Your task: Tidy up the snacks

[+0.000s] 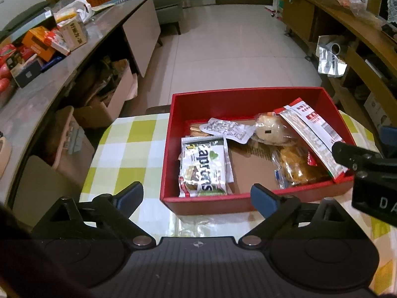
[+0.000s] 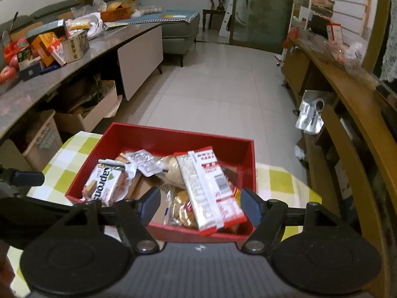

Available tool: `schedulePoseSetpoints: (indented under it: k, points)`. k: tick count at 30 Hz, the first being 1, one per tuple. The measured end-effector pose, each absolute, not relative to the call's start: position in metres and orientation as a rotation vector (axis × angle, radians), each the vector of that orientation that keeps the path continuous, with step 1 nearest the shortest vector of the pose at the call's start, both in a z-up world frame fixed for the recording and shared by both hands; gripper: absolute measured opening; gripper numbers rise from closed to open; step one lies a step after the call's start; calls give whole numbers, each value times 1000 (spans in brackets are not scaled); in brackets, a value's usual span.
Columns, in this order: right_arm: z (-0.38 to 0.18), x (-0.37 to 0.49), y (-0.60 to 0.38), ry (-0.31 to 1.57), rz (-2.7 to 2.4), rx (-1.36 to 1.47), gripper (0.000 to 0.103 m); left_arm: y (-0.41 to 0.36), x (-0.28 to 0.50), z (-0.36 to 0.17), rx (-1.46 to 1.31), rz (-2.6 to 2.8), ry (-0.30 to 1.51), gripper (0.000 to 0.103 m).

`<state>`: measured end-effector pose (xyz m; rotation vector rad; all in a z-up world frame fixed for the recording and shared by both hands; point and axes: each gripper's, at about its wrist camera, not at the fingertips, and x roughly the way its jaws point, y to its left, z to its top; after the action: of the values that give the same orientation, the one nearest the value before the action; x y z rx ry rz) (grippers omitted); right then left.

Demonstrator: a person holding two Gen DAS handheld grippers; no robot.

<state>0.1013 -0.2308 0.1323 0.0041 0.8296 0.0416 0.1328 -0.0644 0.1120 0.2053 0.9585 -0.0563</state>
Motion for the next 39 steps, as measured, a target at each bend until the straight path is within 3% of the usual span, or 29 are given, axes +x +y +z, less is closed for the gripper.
schedulePoseSetpoints:
  k: [39]
  points:
    - [137, 10, -243, 803, 5, 140, 81, -54, 64, 119, 129, -91, 923, 103]
